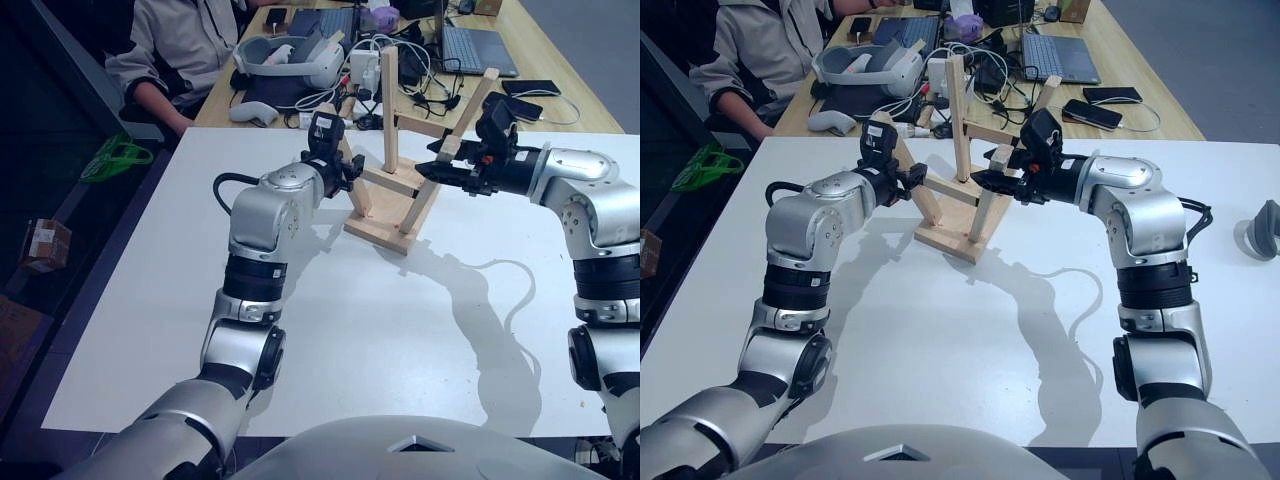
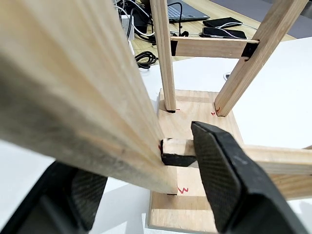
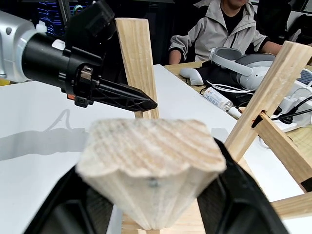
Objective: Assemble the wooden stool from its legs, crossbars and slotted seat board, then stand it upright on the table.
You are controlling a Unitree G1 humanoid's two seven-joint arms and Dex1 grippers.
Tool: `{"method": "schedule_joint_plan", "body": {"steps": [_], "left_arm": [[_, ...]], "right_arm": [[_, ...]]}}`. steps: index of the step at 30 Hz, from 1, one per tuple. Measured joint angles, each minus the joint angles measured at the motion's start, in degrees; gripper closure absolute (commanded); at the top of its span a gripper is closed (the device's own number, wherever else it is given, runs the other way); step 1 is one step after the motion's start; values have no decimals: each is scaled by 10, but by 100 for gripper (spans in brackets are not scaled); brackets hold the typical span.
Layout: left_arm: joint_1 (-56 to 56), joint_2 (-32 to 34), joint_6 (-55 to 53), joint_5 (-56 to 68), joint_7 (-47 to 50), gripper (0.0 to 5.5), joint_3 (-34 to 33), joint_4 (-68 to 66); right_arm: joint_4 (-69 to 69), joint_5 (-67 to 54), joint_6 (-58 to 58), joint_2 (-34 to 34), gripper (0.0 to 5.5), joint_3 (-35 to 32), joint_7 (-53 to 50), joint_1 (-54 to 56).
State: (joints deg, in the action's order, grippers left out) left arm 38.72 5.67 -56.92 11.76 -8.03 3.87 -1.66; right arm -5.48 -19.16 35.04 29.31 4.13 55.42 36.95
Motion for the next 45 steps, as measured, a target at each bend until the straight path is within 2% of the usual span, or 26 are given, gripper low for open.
{"method": "schedule_joint_plan", "body": {"steps": [3, 7, 14, 18, 25, 29, 34, 37, 45], "left_arm": [[-6, 4, 0, -1, -1, 278, 5, 9], [-1, 37, 3, -23, -14, 278, 47, 23], [23, 48, 11, -53, -17, 278, 75, -28], [12, 20, 9, -48, -14, 278, 34, -28], [-8, -63, -26, 26, 6, 278, -123, 2], [-7, -65, -25, 55, 5, 278, -161, 3], [57, -21, 20, 98, -17, 278, -219, 0], [87, 11, 26, 117, -39, 278, -224, 0], [88, 21, 70, 116, -48, 278, -191, -10]], "right_arm": [[0, 3, 0, -3, 348, -3, -1, 0], [3, 3, 1, -5, 348, -9, 0, 0], [3, 5, 17, -24, 348, -10, -32, 0], [6, 5, 19, -31, 348, -9, -42, -1], [16, 3, 18, -39, 348, -12, -50, 0], [20, 3, 18, -44, 348, -11, -54, 1], [21, 2, 18, -53, 348, -10, -67, 2], [22, 1, 19, -54, 348, -8, -72, 2], [23, 0, 18, -55, 348, -6, -73, 1]]}}
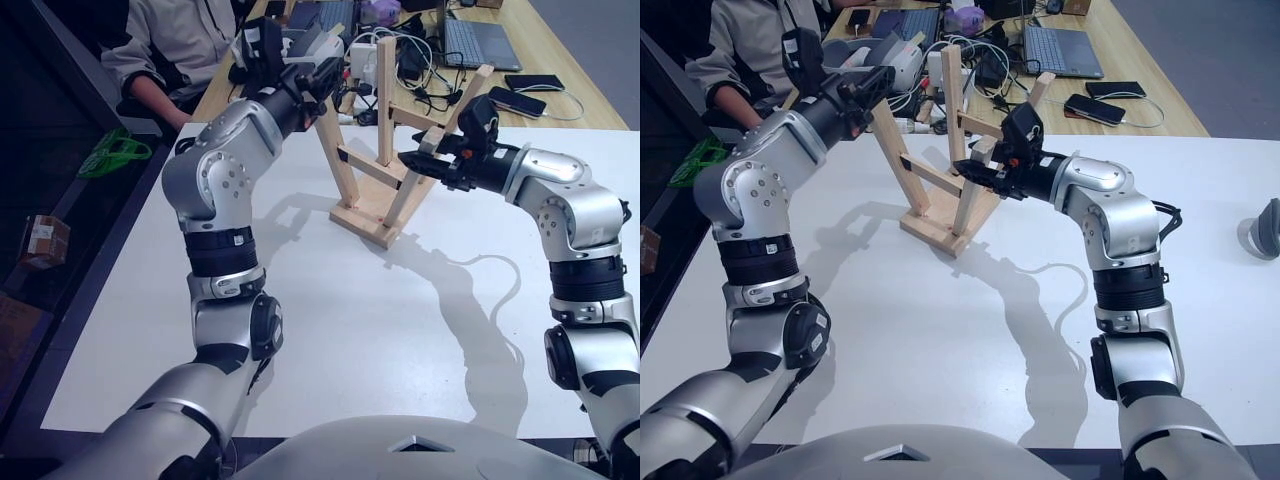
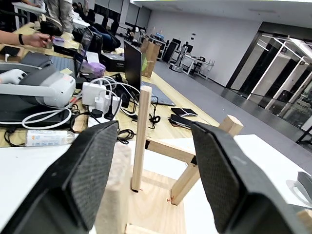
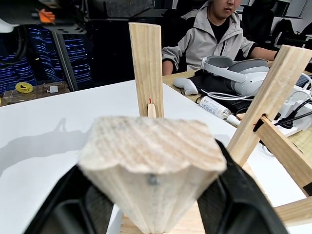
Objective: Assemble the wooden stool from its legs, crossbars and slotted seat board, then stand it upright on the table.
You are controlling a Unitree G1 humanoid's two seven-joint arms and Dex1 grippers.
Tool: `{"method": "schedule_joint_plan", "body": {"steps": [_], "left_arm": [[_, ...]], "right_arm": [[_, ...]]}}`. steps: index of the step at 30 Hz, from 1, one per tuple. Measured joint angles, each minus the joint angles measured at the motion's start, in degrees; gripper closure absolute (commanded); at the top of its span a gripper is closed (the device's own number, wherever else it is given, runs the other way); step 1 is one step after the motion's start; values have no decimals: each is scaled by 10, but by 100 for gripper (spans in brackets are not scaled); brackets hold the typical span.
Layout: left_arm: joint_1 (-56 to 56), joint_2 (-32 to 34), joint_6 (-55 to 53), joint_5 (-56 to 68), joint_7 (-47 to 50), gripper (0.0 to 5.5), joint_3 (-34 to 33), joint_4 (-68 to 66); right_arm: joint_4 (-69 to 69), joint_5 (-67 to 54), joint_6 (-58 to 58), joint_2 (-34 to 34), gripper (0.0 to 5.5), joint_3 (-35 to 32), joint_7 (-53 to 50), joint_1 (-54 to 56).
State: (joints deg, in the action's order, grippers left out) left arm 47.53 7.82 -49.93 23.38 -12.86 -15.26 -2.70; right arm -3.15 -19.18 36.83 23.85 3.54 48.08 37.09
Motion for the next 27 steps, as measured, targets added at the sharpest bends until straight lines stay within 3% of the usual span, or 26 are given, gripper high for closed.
{"method": "schedule_joint_plan", "body": {"steps": [11, 22, 25, 27], "left_arm": [[106, 46, 137, -27, -37, 278, 30, -138], [217, 77, 268, -29, -62, 278, 15, -214], [214, 72, 258, -44, -56, 278, 32, -270], [195, 73, 210, -105, -46, 278, 99, -346]], "right_arm": [[14, 1, -10, 15, 348, 30, 12, -7], [13, -1, -13, 18, 348, 33, 12, -7], [13, -1, -13, 18, 348, 34, 12, -7], [13, -1, -13, 18, 348, 35, 12, -7]]}}
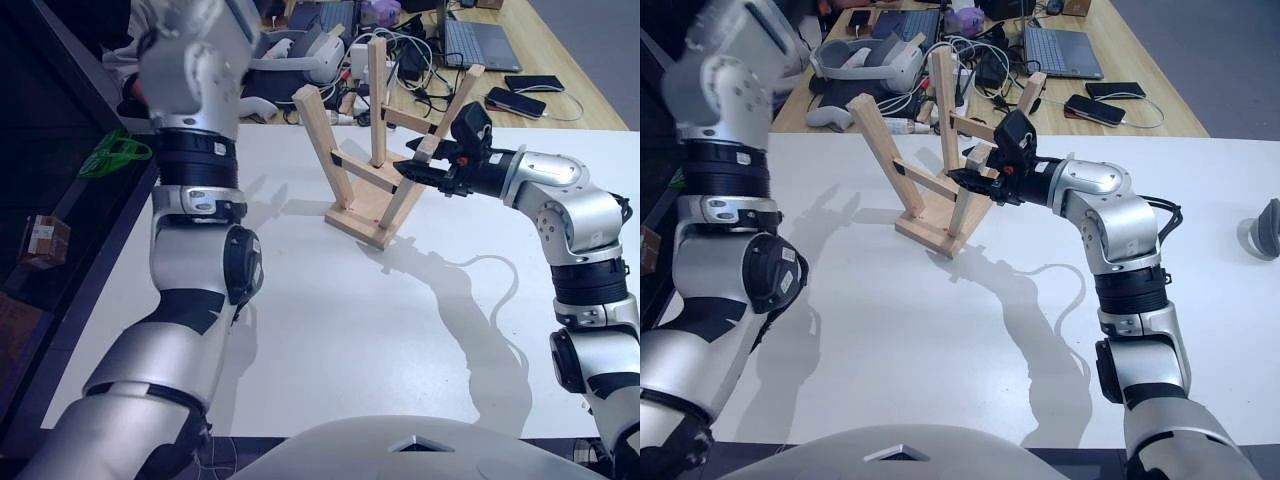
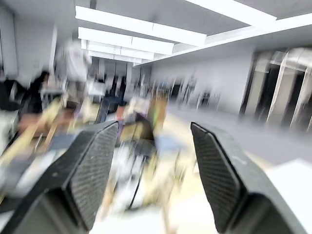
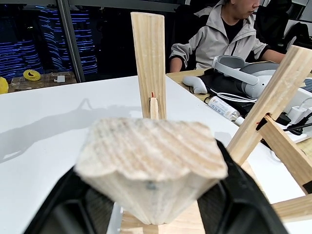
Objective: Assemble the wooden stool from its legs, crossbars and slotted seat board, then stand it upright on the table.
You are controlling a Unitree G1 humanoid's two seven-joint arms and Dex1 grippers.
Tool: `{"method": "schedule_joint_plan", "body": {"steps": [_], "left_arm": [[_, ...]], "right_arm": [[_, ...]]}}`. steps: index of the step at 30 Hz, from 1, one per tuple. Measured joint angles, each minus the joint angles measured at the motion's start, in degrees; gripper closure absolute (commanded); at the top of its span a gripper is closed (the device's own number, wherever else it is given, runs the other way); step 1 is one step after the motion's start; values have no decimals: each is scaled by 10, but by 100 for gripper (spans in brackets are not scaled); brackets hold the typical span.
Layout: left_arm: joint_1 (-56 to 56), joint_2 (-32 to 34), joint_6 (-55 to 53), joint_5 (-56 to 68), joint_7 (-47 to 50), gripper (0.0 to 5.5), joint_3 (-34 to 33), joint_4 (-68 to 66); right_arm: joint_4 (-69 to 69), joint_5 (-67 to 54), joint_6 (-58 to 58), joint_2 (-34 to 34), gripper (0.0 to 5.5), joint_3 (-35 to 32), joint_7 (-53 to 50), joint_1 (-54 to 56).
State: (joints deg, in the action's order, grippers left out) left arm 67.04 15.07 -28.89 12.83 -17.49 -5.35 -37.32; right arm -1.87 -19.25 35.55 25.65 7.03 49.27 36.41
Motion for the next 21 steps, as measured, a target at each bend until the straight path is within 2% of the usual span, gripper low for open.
{"method": "schedule_joint_plan", "body": {"steps": [2, 5, 9, 14, 18, 21], "left_arm": [[-30, 2, -28, -68, -36, 278, 100, -27], [-39, 2, -33, -96, -46, 278, 133, -10], [-50, -7, -42, -85, -35, 278, 100, 12], [-57, -45, -43, -35, 15, 278, 19, 44], [-51, -71, -82, 41, 43, 278, -45, 178], [-65, -90, -114, 74, 67, 278, -62, 266]], "right_arm": [[0, -1, -1, 0, 348, 3, 1, 2], [-1, 0, -1, 0, 348, 7, 2, -2], [0, -1, 0, 1, 348, 7, 4, -4], [3, -3, -1, 2, 348, 6, 2, -3], [8, -7, -1, 1, 348, 6, -1, -2], [8, -7, -1, 0, 348, 7, -3, -3]]}}
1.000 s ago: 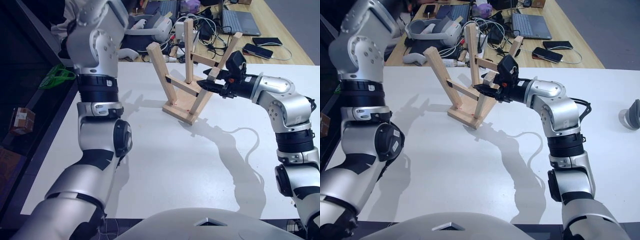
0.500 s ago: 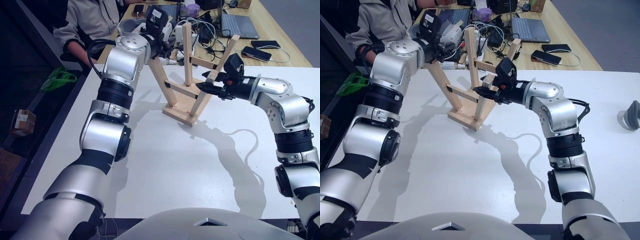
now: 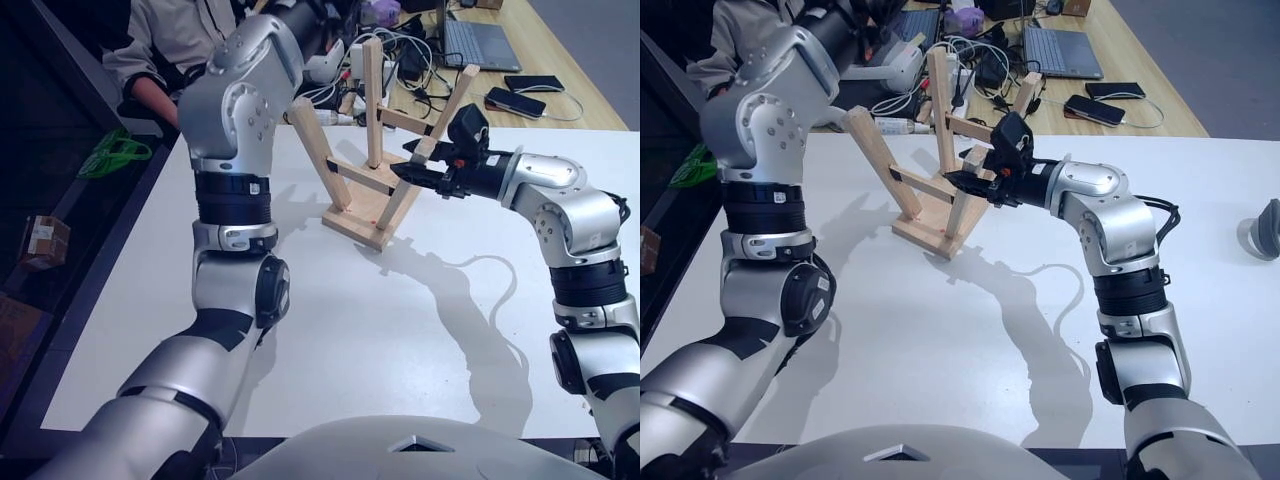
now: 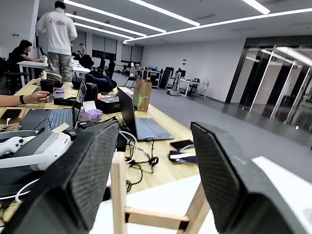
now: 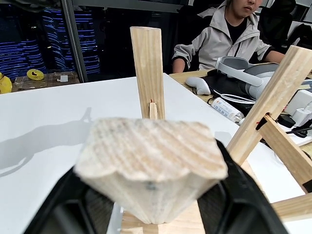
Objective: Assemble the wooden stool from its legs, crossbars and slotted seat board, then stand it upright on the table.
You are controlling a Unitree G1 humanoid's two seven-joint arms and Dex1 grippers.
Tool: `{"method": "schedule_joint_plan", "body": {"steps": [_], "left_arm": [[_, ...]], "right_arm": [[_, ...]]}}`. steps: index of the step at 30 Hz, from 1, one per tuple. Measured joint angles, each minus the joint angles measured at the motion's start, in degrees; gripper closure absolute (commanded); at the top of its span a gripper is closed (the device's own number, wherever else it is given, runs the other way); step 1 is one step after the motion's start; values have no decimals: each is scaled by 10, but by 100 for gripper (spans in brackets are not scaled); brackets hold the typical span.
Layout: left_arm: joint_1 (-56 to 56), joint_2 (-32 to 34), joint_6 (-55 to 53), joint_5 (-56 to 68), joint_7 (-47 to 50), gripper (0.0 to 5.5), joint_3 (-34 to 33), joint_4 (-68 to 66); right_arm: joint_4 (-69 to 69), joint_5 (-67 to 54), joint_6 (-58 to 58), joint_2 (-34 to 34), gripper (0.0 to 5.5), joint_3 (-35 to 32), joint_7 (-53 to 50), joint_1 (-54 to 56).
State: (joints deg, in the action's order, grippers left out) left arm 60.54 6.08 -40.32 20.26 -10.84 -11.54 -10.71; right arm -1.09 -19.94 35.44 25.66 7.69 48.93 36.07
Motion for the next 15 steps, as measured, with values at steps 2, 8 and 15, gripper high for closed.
{"method": "schedule_joint_plan", "body": {"steps": [2, 8, 15], "left_arm": [[-34, -12, -39, 8, 25, 278, -2, 44], [-229, -36, -250, 6, 51, 278, 130, 151], [-272, -9, -291, -13, 57, 278, 160, 166]], "right_arm": [[1, 0, 0, 0, 348, 0, -1, -1], [2, -1, 1, -3, 348, 0, -6, -2], [-4, 0, 1, -4, 348, -1, -11, 2]]}}
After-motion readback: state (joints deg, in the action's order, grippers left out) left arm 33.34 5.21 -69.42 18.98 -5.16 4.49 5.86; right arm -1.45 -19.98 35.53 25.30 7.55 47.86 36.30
